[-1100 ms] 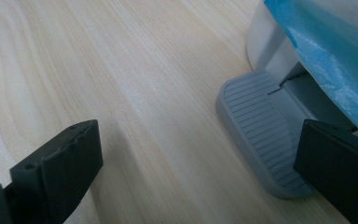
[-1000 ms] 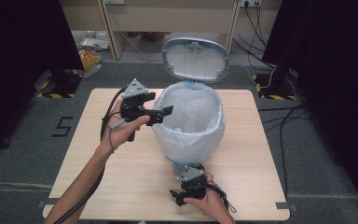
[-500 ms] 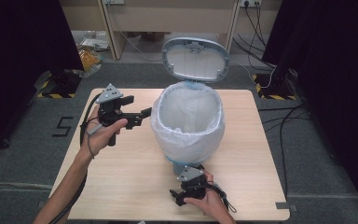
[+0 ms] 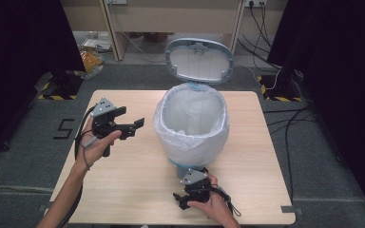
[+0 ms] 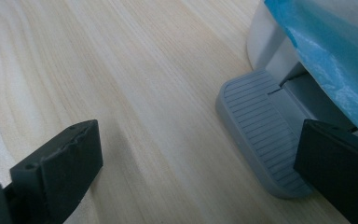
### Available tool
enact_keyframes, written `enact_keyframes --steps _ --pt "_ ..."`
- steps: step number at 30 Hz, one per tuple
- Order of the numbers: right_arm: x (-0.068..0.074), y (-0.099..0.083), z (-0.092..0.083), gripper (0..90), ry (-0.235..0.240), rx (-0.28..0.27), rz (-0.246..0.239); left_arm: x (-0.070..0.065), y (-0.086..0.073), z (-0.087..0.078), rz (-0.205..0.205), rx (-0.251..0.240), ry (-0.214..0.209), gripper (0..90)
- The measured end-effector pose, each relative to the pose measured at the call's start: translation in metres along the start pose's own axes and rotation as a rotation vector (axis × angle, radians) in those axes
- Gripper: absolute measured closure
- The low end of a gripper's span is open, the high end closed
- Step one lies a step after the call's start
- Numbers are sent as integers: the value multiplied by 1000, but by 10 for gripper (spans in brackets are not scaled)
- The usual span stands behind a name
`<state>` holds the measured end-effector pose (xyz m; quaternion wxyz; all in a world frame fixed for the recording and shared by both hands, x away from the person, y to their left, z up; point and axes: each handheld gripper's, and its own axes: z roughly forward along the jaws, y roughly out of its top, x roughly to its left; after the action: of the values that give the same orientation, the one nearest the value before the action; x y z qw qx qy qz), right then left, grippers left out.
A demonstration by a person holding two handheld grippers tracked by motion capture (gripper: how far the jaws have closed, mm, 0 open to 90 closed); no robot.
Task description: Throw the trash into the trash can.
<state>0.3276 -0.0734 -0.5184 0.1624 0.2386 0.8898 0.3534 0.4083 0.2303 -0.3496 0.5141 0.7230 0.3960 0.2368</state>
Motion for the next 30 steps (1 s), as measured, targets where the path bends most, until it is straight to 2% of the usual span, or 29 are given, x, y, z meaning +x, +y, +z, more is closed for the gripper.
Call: enact_keyframes --steps 7,13,16,30 --pt "0 0 0 11 1 -1 0 12 -28 -1 -41 23 19 157" --pt "0 0 0 11 1 -3 -1 19 -49 -2 -48 36 47 157" --pt "0 0 0 11 1 -3 -1 22 -57 -2 -48 41 67 157" --pt "0 0 0 11 2 -4 -1 29 -101 1 -99 86 92 157"
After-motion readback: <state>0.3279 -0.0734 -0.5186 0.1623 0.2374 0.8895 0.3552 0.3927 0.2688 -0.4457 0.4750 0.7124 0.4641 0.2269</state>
